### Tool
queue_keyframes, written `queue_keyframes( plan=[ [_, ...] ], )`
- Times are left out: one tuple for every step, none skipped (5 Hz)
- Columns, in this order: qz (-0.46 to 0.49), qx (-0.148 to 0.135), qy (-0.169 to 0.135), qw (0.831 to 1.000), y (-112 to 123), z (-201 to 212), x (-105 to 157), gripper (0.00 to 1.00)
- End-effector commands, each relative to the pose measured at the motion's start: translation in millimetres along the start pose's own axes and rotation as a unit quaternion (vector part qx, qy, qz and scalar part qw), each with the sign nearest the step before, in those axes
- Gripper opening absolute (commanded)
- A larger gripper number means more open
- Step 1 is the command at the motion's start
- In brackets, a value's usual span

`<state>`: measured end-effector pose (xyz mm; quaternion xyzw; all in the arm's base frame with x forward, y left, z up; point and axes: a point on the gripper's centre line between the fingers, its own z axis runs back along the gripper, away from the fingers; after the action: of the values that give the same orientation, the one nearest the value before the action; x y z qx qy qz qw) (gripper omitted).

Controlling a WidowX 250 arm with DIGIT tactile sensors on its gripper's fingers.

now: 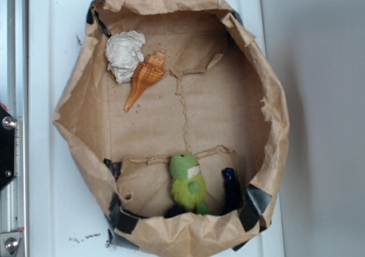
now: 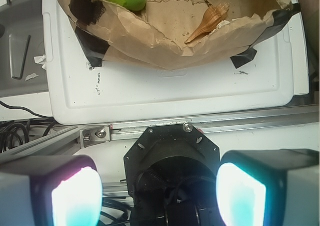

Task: Grab the shell.

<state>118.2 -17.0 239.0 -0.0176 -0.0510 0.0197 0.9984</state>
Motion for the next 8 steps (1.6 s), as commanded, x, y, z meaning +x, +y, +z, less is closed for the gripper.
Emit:
queue_keyframes(
  plan=[
    [0.000, 0.000, 0.000, 1.000, 0, 0, 0, 1.00],
    [0.042, 0.041, -0.044, 0.997, 7, 49, 13, 1.00],
    [0.046, 0.022, -0.036, 0.998, 15, 71, 55, 1.00],
    [0.027, 0.001, -0.037, 0.999, 29, 55, 93, 1.00],
    [0.017, -0.020, -0.046, 0.999, 41, 35, 117, 1.00],
    [0.013, -0.059, -0.041, 0.997, 54, 15, 115, 1.00],
    [0.043, -0.035, -0.024, 0.998, 55, 1, 62, 1.00],
    [0.043, -0.035, -0.024, 0.998, 55, 1, 62, 1.00]
  ],
)
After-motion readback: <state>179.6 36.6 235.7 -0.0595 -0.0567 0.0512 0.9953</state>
